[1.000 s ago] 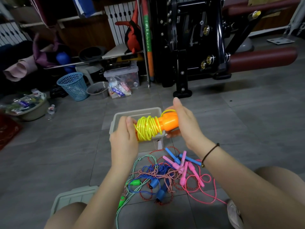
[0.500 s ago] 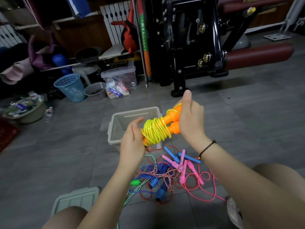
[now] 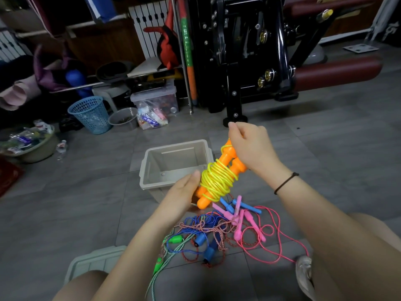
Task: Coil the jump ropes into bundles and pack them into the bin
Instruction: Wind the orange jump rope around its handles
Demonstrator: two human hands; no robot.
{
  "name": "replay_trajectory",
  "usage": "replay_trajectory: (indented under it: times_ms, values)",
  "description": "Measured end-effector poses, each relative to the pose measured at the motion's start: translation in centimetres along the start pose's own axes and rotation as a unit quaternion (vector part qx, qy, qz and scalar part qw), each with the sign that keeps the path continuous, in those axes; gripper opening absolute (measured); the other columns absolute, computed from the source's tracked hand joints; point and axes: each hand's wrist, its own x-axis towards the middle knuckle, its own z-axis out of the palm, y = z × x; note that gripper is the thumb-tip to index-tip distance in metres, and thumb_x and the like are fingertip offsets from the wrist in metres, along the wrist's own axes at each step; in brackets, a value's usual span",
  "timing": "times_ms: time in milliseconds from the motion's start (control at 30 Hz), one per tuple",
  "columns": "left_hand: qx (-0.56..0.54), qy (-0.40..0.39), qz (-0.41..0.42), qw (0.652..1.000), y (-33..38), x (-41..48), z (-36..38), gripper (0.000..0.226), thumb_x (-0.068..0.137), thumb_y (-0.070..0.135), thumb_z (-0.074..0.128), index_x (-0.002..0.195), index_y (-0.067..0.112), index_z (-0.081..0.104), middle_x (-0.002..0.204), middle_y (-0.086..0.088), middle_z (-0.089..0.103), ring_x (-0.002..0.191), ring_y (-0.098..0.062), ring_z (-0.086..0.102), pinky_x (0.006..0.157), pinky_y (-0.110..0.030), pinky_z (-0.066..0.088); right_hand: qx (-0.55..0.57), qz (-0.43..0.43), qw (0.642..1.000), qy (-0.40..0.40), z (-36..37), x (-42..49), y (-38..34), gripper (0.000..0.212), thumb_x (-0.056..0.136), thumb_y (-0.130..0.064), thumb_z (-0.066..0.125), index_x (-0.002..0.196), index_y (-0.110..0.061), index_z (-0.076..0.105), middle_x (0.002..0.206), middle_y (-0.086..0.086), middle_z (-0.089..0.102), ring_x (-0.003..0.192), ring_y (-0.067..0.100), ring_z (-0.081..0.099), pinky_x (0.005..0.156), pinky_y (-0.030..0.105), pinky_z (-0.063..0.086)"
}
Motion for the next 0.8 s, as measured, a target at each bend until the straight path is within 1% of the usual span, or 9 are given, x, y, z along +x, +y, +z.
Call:
replay_trajectory:
  times_ms: [33, 100, 200, 267, 333, 433, 533, 633, 800]
  values:
    - [-0.008, -0.001, 0.017, 1.0, 0.0, 0.0, 0.1, 0.043, 0.09, 0.05, 0.041, 0.109, 0.018, 0.062, 0.094, -0.016, 0.067, 0.081, -0.029, 0.065, 0.074, -0.043, 0.055, -0.011, 0.001, 1.0, -0.011, 0.2, 0.0, 0.1, 0.049, 0.098, -0.028, 0.042, 0.051, -0.018, 0.029, 0.045, 0.0, 0.032, 0.047, 0.013, 0.035, 0.051, 0.033, 0.021]
    - [-0.02, -0.034, 0.052, 0.998, 0.0, 0.0, 0.3, 0.035, 0.085, 0.042, 0.049, 0.116, 0.027, 0.058, 0.097, -0.001, 0.068, 0.084, -0.013, 0.066, 0.07, -0.027, 0.053, -0.024, -0.007, 0.999, -0.032, 0.9, -0.2, 0.2, 0.05, 0.097, -0.032, 0.043, 0.05, -0.019, 0.031, 0.045, 0.0, 0.033, 0.049, 0.012, 0.037, 0.054, 0.032, 0.02]
    - [-0.014, -0.069, 0.076, 0.995, -0.2, 0.9, 0.6, 0.032, 0.089, 0.021, 0.058, 0.12, 0.018, 0.054, 0.099, 0.002, 0.069, 0.084, -0.006, 0.068, 0.068, -0.016, 0.05, -0.033, -0.027, 0.998, -0.038, 1.8, -0.5, 0.3, 0.052, 0.095, -0.041, 0.043, 0.05, -0.018, 0.032, 0.046, 0.001, 0.035, 0.049, 0.014, 0.039, 0.053, 0.032, 0.024]
    - [-0.048, -0.067, 0.074, 0.994, -1.0, 1.8, 0.5, 0.033, 0.087, 0.019, 0.06, 0.12, 0.014, 0.055, 0.101, -0.002, 0.069, 0.084, -0.008, 0.067, 0.066, -0.018, 0.05, -0.02, -0.009, 0.999, -0.028, 2.1, -0.4, 0.3, 0.05, 0.093, -0.048, 0.044, 0.053, -0.019, 0.04, 0.047, -0.001, 0.041, 0.051, 0.012, 0.045, 0.05, 0.029, 0.032]
    - [-0.119, -0.05, 0.064, 0.99, -2.6, 3.0, 0.1, 0.037, 0.085, 0.021, 0.066, 0.12, 0.012, 0.055, 0.101, -0.006, 0.069, 0.086, -0.015, 0.067, 0.068, -0.025, 0.053, 0.074, 0.048, 0.995, -0.041, 2.4, 0.2, 0.7, 0.036, 0.091, -0.049, 0.05, 0.068, -0.022, 0.056, 0.056, -0.004, 0.054, 0.053, 0.005, 0.056, 0.053, 0.018, 0.043]
    - [-0.235, 0.003, 0.037, 0.971, -6.0, 5.3, -0.3, 0.038, 0.082, 0.019, 0.065, 0.117, 0.009, 0.056, 0.101, -0.012, 0.068, 0.087, -0.024, 0.068, 0.069, -0.036, 0.055, 0.222, 0.141, 0.953, -0.153, 3.7, 0.8, 2.2, 0.018, 0.087, -0.039, 0.061, 0.099, -0.026, 0.06, 0.088, 0.001, 0.066, 0.066, 0.018, 0.066, 0.063, 0.039, 0.058]
    - [-0.28, 0.078, -0.016, 0.957, -8.7, 8.2, -0.9, 0.038, 0.082, 0.022, 0.065, 0.116, 0.009, 0.056, 0.104, -0.016, 0.066, 0.084, -0.028, 0.068, 0.062, -0.035, 0.054, 0.124, 0.108, 0.942, -0.292, 5.2, 1.2, 4.5, 0.043, 0.085, -0.036, 0.065, 0.125, -0.033, 0.049, 0.117, -0.002, 0.061, 0.083, 0.009, 0.06, 0.079, 0.034, 0.052]
    - [-0.225, 0.129, -0.055, 0.964, -10.9, 11.5, -2.5, 0.042, 0.084, 0.027, 0.063, 0.12, 0.008, 0.054, 0.11, -0.019, 0.066, 0.085, -0.028, 0.066, 0.066, -0.035, 0.054, -0.01, 0.08, 0.895, -0.438, 5.9, 1.5, 6.7, 0.063, 0.089, -0.04, 0.059, 0.144, -0.03, 0.03, 0.136, 0.001, 0.05, 0.118, 0.013, 0.052, 0.099, 0.023, 0.039]
    - [-0.208, 0.164, -0.075, 0.961, -14.0, 17.7, -7.2, 0.036, 0.089, 0.016, 0.062, 0.121, 0.006, 0.048, 0.101, -0.019, 0.067, 0.082, -0.033, 0.065, 0.067, -0.039, 0.057, -0.086, 0.045, 0.843, -0.529, 6.2, -0.6, 10.7, 0.05, 0.091, -0.045, 0.053, 0.138, -0.037, 0.037, 0.117, -0.011, 0.059, 0.107, 0.017, 0.058, 0.092, 0.024, 0.044]
